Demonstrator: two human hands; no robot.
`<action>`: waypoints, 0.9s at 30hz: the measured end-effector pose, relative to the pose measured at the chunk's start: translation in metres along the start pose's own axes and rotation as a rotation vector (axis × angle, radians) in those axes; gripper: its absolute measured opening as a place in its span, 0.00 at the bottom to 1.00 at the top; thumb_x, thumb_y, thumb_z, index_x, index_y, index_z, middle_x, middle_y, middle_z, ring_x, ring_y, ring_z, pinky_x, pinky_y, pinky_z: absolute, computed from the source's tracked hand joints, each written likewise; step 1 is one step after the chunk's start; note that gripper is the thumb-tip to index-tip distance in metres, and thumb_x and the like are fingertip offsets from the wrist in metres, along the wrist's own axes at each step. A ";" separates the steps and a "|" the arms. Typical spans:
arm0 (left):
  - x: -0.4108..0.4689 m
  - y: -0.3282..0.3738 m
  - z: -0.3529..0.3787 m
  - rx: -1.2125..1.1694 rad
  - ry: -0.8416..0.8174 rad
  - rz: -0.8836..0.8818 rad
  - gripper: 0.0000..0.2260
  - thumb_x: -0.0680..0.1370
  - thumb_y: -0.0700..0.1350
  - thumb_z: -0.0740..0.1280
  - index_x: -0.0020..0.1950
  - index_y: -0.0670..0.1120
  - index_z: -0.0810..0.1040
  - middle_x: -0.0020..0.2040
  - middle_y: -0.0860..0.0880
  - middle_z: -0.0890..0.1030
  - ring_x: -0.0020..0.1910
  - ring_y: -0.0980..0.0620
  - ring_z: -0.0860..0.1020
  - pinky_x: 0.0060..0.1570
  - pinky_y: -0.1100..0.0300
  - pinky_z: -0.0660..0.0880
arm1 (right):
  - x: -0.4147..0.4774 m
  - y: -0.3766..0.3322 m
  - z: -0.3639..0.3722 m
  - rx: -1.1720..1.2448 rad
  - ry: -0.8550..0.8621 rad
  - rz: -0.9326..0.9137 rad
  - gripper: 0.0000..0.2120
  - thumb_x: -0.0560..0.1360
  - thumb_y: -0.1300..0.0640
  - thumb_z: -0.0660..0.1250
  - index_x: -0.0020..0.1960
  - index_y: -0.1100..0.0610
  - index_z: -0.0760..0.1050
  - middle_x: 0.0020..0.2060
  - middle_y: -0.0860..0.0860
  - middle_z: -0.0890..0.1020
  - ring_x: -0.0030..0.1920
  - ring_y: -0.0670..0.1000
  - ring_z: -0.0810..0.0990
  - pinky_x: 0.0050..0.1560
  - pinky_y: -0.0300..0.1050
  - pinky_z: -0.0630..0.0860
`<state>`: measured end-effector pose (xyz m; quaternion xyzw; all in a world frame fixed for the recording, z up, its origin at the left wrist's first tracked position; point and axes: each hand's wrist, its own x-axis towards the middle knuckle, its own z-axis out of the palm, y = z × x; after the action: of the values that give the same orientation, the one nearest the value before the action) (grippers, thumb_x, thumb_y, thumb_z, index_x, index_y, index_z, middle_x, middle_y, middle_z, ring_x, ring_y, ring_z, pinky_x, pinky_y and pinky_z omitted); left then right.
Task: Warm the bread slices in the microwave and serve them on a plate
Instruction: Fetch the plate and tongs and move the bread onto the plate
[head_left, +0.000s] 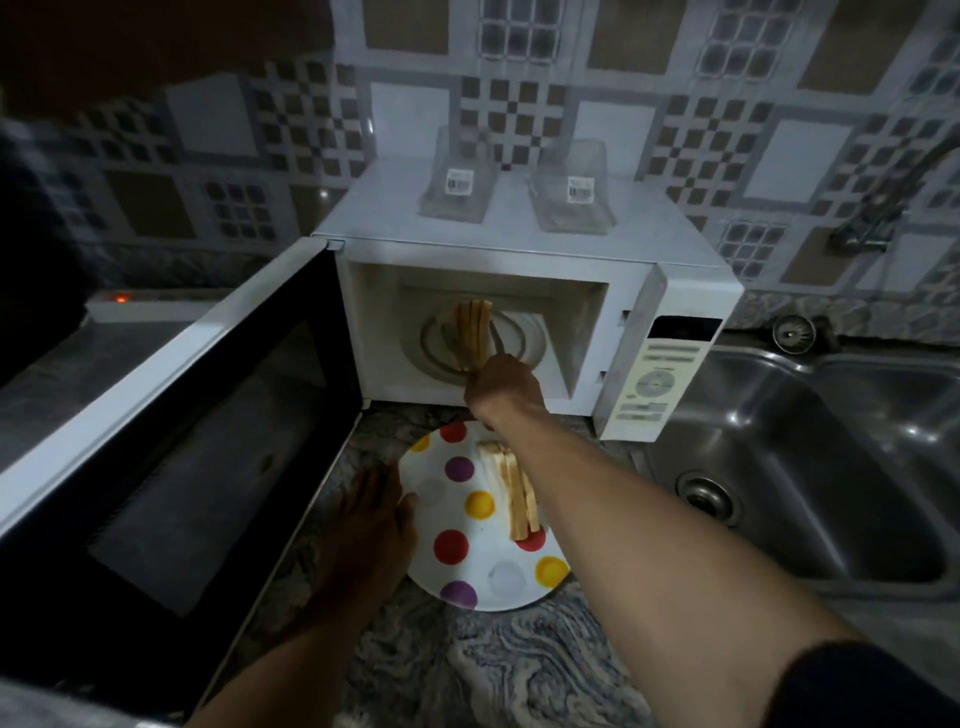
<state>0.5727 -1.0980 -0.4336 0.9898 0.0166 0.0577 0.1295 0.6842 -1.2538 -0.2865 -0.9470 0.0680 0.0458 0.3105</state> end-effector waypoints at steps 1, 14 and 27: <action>0.000 0.001 -0.001 -0.002 0.010 -0.005 0.27 0.76 0.50 0.52 0.66 0.37 0.77 0.63 0.37 0.79 0.62 0.36 0.78 0.60 0.38 0.74 | 0.004 -0.002 0.002 -0.009 0.002 -0.004 0.10 0.78 0.56 0.65 0.56 0.60 0.79 0.52 0.57 0.83 0.53 0.58 0.82 0.42 0.44 0.75; 0.003 -0.002 0.008 -0.064 0.052 -0.054 0.30 0.79 0.55 0.44 0.74 0.41 0.69 0.72 0.40 0.72 0.72 0.38 0.69 0.71 0.41 0.63 | 0.009 -0.002 0.004 -0.124 0.040 -0.053 0.19 0.78 0.66 0.61 0.68 0.57 0.73 0.55 0.57 0.82 0.54 0.59 0.81 0.46 0.48 0.77; 0.008 -0.007 0.007 -0.095 -0.139 -0.093 0.27 0.82 0.54 0.48 0.78 0.43 0.60 0.78 0.41 0.60 0.77 0.41 0.58 0.73 0.45 0.59 | -0.056 0.015 -0.011 -0.111 0.065 -0.079 0.13 0.80 0.54 0.61 0.59 0.61 0.76 0.55 0.60 0.81 0.55 0.62 0.80 0.47 0.49 0.74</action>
<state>0.5816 -1.0926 -0.4416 0.9823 0.0505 -0.0164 0.1796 0.6266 -1.2671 -0.2794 -0.9657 0.0380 0.0066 0.2569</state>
